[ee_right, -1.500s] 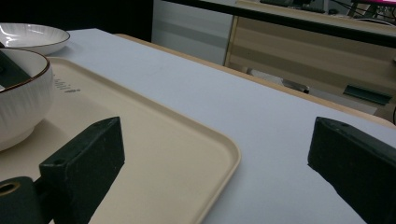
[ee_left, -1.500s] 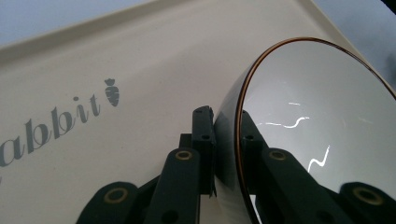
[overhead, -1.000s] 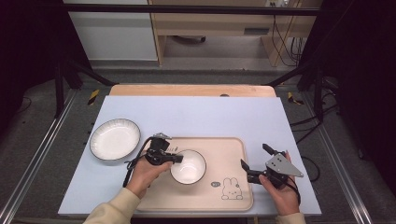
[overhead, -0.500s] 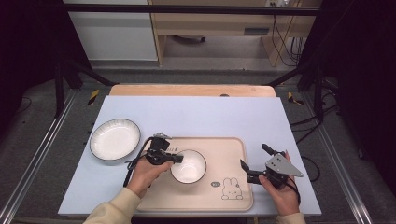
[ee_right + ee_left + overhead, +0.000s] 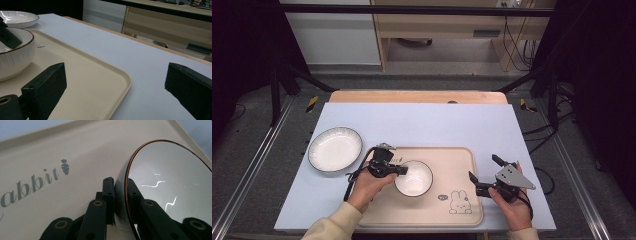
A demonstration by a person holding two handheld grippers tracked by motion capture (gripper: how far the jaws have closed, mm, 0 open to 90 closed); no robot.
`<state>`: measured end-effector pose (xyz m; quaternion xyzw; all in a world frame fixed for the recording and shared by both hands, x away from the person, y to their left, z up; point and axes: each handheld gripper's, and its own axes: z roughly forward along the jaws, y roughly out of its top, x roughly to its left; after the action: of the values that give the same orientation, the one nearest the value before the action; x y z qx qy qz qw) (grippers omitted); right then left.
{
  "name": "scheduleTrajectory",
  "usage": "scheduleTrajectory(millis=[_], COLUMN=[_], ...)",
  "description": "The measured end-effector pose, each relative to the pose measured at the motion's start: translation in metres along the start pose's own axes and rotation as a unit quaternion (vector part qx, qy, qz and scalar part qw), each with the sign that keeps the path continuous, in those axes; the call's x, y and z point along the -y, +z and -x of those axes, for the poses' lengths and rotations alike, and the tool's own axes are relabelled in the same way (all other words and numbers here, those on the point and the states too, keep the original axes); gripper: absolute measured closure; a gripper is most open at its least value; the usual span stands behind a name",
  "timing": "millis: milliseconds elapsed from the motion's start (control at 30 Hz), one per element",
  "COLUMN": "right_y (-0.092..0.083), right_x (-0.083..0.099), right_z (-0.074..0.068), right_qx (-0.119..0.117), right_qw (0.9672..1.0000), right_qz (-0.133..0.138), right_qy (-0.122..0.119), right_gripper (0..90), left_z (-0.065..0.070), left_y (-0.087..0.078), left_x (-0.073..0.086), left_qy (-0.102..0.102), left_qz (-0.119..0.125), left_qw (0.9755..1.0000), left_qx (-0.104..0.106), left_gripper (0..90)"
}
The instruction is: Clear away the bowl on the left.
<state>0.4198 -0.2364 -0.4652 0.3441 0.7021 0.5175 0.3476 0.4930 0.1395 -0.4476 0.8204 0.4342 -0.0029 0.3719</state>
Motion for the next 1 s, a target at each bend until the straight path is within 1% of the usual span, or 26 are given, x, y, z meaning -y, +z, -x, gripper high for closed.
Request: scheduleTrajectory(millis=[67, 167, 200, 267, 333, 400, 467, 567, 600, 633, 667, 700, 800, 833, 867, 967, 1000], right_y=[0.0, 0.0, 0.0, -0.001, -0.001, 0.0, 0.0, 0.001, 0.002, 0.002, 0.002, 0.002, 0.002, 0.002, 0.002, 0.002, 0.002], right_x=[0.0, 0.0, 0.0, 0.0, 0.0, 0.0, 0.0, 0.001, 0.001, 0.001, 0.001, 0.001, 0.001, 0.001, 0.001, 0.001, 0.0], right_z=[0.0, 0.001, 0.001, 0.0, 0.0, 0.0, 0.0, -0.001, -0.001, -0.001, -0.001, -0.001, -0.001, -0.001, -0.001, -0.001, -0.001], right_qx=[0.0, 0.001, 0.001, 0.001, 0.0, -0.001, -0.001, -0.002, -0.002, -0.002, -0.003, -0.003, -0.003, -0.003, -0.003, -0.002, -0.002], right_qw=[1.0, 1.0, 1.0, 1.0, 1.0, 1.0, 1.0, 1.0, 1.0, 1.0, 1.0, 1.0, 1.0, 1.0, 1.0, 1.0, 1.0], right_qz=[0.001, 0.001, 0.0, 0.001, 0.001, -0.001, -0.002, -0.002, -0.002, -0.002, -0.002, -0.002, -0.001, -0.001, -0.001, 0.0, 0.0], right_qy=[0.001, 0.002, 0.002, 0.002, 0.001, 0.0, 0.0, 0.001, 0.001, 0.002, 0.001, 0.001, 0.001, 0.002, 0.003, 0.005, 0.004], right_gripper=[4.0, 3.9, 3.9, 3.9, 3.9, 3.9, 3.9, 3.9, 3.9, 3.9, 3.9, 3.9, 3.8, 3.8, 3.8, 3.8, 3.7], left_z=[0.0, -0.001, 0.0, 0.001, 0.003, 0.005, 0.007, 0.009, 0.01, 0.011, 0.011, 0.012, 0.012, 0.012, 0.012, 0.012, 0.012], left_y=[-0.001, -0.002, -0.003, -0.004, -0.006, -0.008, -0.009, -0.01, -0.01, -0.01, -0.011, -0.012, -0.015, -0.016, -0.017, -0.021, -0.022], left_x=[0.0, -0.001, -0.001, -0.001, -0.001, -0.001, 0.0, 0.0, 0.001, 0.001, 0.001, 0.001, 0.002, 0.002, 0.002, 0.003, 0.003], left_qy=[0.0, 0.003, 0.006, 0.011, 0.021, 0.034, 0.039, 0.05, 0.057, 0.059, 0.064, 0.066, 0.076, 0.073, 0.075, 0.083, 0.086], left_qz=[0.006, 0.007, 0.01, 0.014, 0.02, 0.028, 0.034, 0.037, 0.039, 0.044, 0.044, 0.048, 0.062, 0.069, 0.07, 0.083, 0.088], left_qw=[1.0, 1.0, 0.9999, 0.9998, 0.9995, 0.9989, 0.9983, 0.9976, 0.997, 0.9967, 0.9963, 0.996, 0.9946, 0.9944, 0.9944, 0.9927, 0.9922], left_qx=[0.003, 0.005, 0.0, -0.001, -0.011, -0.018, -0.025, -0.031, -0.033, -0.036, -0.037, -0.037, -0.035, -0.03, -0.027, -0.024, -0.018], left_gripper=[80.4, 80.0, 79.2, 76.1, 73.1, 67.7, 61.5, 56.1, 53.8, 50.8, 47.4, 43.6, 36.0, 34.0, 30.8, 24.2, 22.0])
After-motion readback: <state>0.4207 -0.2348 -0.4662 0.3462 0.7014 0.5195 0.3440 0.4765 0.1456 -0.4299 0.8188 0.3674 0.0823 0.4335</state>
